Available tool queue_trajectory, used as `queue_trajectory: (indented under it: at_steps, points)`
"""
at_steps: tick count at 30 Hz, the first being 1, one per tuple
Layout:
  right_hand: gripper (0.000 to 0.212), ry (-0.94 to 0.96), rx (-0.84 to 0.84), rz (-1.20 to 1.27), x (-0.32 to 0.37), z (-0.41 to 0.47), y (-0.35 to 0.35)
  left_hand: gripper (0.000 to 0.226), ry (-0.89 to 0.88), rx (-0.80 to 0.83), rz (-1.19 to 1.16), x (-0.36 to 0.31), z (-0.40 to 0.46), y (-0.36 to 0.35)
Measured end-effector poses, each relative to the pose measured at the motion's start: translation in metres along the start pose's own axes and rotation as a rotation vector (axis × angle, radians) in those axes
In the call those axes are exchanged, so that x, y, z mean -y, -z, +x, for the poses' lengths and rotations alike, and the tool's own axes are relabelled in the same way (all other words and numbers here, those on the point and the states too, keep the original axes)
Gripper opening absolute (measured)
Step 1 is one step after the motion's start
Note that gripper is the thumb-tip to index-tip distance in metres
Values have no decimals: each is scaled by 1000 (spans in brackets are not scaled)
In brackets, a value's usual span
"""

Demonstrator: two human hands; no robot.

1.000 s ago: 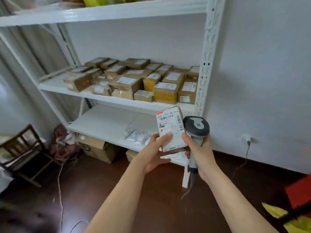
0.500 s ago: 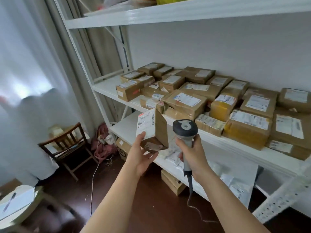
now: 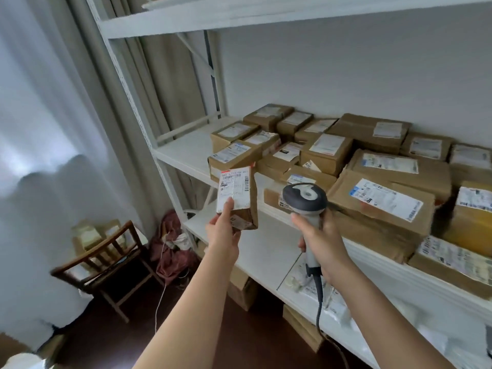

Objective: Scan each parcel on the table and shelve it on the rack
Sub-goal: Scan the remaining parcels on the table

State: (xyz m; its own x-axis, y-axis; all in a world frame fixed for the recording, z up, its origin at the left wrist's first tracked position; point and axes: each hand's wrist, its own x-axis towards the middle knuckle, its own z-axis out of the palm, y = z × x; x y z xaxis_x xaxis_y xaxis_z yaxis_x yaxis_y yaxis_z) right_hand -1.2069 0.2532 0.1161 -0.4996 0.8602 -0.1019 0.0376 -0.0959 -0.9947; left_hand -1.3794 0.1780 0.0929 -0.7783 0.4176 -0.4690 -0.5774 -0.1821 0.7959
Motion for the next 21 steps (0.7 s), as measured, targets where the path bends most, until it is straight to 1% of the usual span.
queue_trajectory:
  at_steps: [3,7,8,10,11,12,13,14,15,16,18,21]
  points:
    - [44,4,-93,-7,4,27,-29,61,54,47,41,-16,53,-15]
    - [31,12,-184,23,9,52,-53,73,114,85,131,-31,102,-37]
    - [28,9,-203,26,8,56,-56,83,117,80,150,-34,110,-44]
    - [24,-8,-237,30,5,63,-58,111,145,15,282,-33,124,-54]
    - [24,-20,-253,34,4,65,-58,111,157,-26,343,-33,127,-58]
    - [24,-32,-267,39,3,67,-58,98,161,-40,373,-33,130,-61]
    - [24,-40,-280,41,2,68,-58,78,160,-25,366,-33,132,-64]
    - [24,-42,-289,38,2,70,-58,59,159,12,340,-30,136,-68]
    - [23,-38,-293,35,2,72,-58,47,169,56,321,-28,138,-71]
    - [23,-31,-298,35,3,73,-57,43,167,83,317,-26,139,-74]
    - [24,-16,-307,45,4,76,-54,46,170,109,302,-24,138,-77]
    - [27,-12,-324,64,7,77,-50,43,177,60,292,-20,139,-75]
